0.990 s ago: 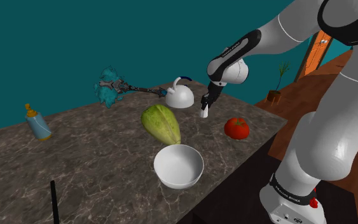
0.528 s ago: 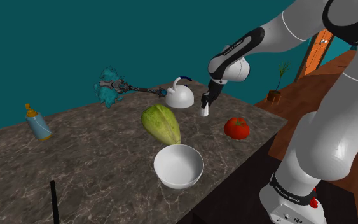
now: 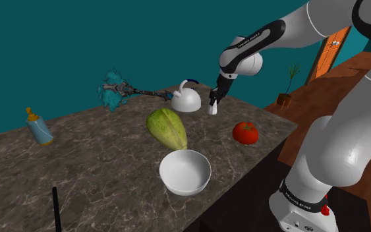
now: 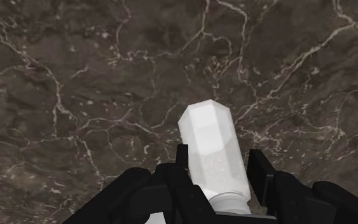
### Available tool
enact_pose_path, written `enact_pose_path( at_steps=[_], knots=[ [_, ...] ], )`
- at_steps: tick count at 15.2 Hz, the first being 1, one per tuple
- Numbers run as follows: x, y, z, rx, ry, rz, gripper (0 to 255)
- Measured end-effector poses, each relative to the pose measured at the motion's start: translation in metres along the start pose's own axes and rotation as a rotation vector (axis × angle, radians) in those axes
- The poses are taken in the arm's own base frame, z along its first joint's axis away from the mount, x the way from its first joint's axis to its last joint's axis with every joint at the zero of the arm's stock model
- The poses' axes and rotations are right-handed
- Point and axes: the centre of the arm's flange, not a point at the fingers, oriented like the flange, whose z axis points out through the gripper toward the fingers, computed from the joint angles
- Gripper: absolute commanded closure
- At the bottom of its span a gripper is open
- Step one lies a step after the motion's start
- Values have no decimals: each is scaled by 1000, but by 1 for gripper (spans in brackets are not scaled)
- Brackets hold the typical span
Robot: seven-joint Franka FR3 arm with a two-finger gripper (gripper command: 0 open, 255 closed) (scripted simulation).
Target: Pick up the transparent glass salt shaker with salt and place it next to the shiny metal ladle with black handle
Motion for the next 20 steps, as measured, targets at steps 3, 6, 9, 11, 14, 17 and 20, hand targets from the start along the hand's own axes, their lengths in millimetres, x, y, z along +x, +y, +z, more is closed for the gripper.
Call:
enact_pose_path(
  at_steps=[3,6,9,11,14,17,20],
  knots=[
    [4,-2,-16,0,0,0,255],
    [8,-3,-31,0,0,0,255],
    [12,-5,-47,0,0,0,255],
    [14,-8,-56,0,0,0,255],
    [18,-9,-71,0,0,0,255],
    [22,-10,-87,0,0,0,255],
    [27,-13,-102,0,0,0,255]
  ],
)
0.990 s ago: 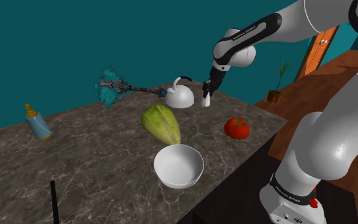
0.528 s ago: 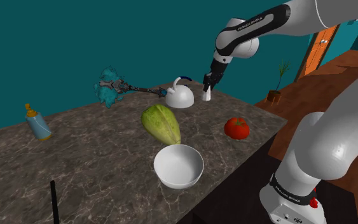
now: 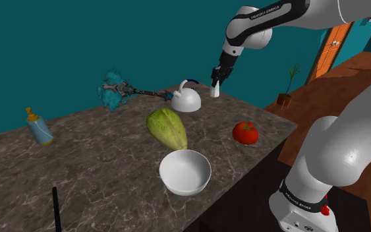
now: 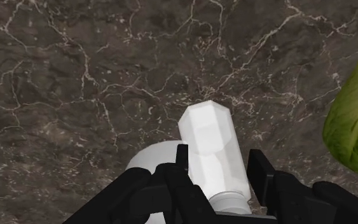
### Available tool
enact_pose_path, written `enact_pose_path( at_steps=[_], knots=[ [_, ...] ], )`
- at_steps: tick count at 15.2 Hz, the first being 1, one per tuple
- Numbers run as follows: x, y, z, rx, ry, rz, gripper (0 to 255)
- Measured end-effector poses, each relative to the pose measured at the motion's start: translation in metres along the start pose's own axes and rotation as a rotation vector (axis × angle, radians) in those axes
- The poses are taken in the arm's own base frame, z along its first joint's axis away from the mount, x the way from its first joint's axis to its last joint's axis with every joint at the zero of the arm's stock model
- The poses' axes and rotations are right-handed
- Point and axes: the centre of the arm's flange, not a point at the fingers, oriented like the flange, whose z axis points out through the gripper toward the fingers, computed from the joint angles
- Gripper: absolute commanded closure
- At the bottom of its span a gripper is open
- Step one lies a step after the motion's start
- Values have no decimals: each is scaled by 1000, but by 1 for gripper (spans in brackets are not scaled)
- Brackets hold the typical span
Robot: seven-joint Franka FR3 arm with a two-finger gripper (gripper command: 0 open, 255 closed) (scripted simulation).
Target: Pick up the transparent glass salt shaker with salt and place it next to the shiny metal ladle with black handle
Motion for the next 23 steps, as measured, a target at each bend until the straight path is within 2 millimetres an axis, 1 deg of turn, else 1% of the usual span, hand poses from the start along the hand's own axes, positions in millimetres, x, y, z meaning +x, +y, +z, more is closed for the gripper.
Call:
enact_pose_path(
  at_steps=[4,6,10,14,15,20,21,22,23],
  knots=[
    [3,-3,-18,0,0,0,255],
    [2,-19,-19,0,0,-1,255],
    [1,-66,-12,0,-1,-1,255],
    [4,-123,-7,0,-1,-2,255],
    [3,-134,-4,0,-1,-2,255],
    [4,-202,3,0,-1,-1,255],
    [4,-214,8,0,-1,-1,255],
    [5,-224,8,0,-1,-1,255],
    [3,-239,7,0,-1,-3,255]
  ],
)
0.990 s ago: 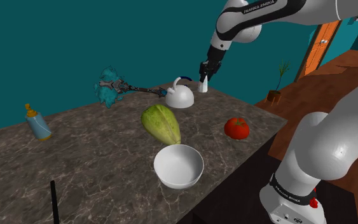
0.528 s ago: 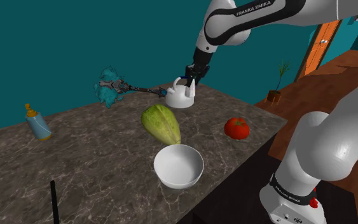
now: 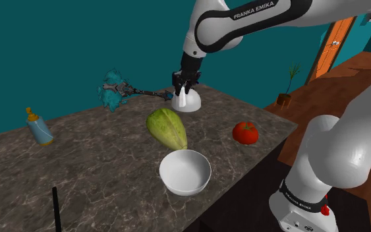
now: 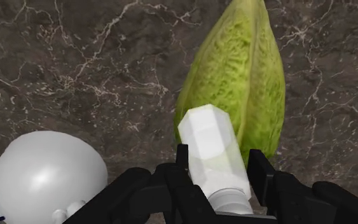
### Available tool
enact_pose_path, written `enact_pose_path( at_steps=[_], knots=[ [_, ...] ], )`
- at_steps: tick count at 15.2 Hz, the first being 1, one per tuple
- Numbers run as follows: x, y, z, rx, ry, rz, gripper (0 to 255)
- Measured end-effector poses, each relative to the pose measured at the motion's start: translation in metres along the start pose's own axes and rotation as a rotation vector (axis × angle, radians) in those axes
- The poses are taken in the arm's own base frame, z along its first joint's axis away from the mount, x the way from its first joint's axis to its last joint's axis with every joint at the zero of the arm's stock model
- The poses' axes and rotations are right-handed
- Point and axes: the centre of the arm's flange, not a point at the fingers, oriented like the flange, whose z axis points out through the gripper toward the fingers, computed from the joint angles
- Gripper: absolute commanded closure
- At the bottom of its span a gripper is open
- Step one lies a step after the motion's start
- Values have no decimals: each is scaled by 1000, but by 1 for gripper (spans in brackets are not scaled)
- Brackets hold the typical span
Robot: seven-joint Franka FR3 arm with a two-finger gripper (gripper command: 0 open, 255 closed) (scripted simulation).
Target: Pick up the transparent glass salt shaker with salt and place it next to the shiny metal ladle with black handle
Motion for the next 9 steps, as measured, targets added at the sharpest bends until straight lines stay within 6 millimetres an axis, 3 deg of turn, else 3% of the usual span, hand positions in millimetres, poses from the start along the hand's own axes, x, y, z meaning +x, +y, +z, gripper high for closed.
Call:
enact_pose_path(
  at_steps=[9],
  knots=[
    [0,-118,15,0,0,1,255]
  ],
)
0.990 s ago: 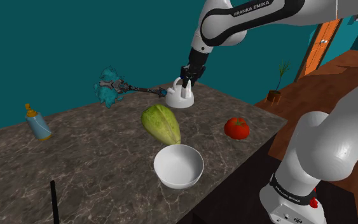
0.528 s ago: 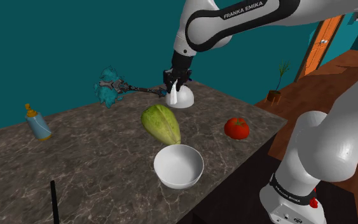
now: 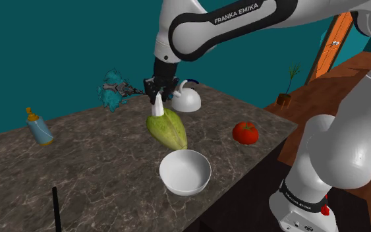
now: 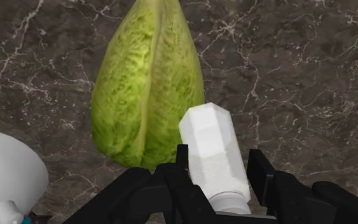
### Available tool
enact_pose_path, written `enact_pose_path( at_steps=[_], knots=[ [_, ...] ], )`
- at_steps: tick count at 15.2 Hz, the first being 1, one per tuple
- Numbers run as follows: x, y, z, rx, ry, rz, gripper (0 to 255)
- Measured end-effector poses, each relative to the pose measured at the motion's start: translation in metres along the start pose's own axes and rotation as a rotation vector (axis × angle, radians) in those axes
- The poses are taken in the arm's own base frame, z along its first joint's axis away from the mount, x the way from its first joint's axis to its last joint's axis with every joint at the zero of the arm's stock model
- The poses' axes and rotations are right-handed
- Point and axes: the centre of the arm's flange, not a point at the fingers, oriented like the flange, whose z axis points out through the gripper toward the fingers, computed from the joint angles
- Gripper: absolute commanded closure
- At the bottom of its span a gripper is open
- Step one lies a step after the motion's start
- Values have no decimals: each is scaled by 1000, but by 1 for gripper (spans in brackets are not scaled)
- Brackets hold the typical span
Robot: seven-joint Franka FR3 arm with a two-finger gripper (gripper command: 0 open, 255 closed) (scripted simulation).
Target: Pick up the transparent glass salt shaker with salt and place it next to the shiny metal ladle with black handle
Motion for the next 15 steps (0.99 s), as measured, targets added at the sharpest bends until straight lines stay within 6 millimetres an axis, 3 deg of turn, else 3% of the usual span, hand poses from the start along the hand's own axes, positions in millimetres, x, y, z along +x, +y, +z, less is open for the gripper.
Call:
enact_pose_path(
  at_steps=[15],
  knots=[
    [1,-198,24,1,0,0,255]
  ],
)
